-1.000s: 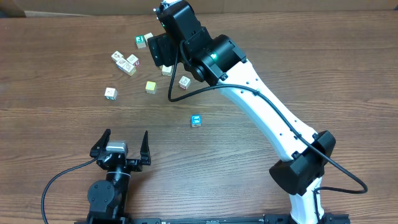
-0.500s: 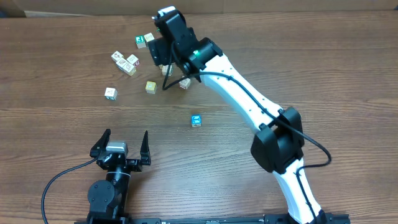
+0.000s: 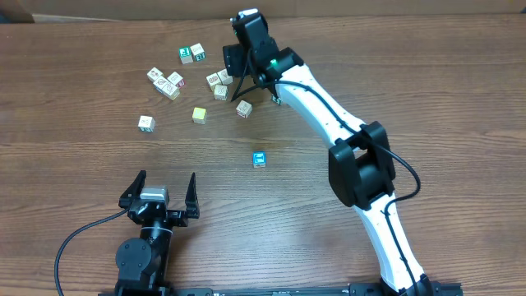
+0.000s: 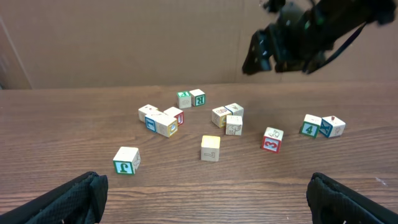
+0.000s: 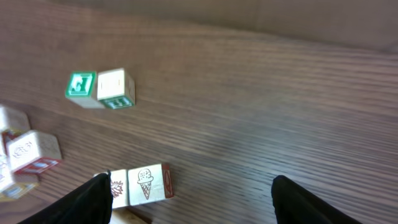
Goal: Form a tower
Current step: 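Lower the right gripper and grasp the ice-cream-picture block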
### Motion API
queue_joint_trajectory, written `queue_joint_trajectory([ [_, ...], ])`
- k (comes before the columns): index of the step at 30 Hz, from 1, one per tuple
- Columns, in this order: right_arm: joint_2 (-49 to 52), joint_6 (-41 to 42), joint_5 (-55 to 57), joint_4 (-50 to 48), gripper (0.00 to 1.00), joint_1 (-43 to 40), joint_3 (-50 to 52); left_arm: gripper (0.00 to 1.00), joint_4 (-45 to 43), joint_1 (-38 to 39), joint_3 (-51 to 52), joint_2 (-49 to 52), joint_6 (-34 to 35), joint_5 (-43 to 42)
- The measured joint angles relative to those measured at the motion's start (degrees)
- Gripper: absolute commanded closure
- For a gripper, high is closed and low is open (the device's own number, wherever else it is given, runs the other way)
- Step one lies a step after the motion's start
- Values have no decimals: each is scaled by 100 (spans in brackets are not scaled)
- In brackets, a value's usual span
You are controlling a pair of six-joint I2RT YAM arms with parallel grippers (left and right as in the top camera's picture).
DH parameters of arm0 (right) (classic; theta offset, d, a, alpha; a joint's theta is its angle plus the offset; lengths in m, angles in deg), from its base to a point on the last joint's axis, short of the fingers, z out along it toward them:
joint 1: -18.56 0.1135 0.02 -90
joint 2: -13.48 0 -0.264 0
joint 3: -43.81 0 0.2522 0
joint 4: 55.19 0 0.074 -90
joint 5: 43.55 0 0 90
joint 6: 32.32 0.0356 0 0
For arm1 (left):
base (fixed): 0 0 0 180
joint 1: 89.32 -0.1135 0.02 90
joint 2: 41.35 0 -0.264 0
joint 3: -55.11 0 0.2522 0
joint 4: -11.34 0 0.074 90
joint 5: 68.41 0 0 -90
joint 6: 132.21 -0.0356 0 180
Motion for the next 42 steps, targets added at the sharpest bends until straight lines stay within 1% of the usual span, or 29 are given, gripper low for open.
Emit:
queue_joint_trajectory([
  [11,610,-37,-295,-199,19,210,4,0,0,0,0,0,0,0],
  [21,616,-190,-282,-511,20,345,9,1,0,0,0,0,0,0],
  [31,616,-195,-258,-525,20,238,9,1,0,0,0,0,0,0],
  [42,623,-192,-258,-791,20,195,9,1,0,0,0,0,0,0],
])
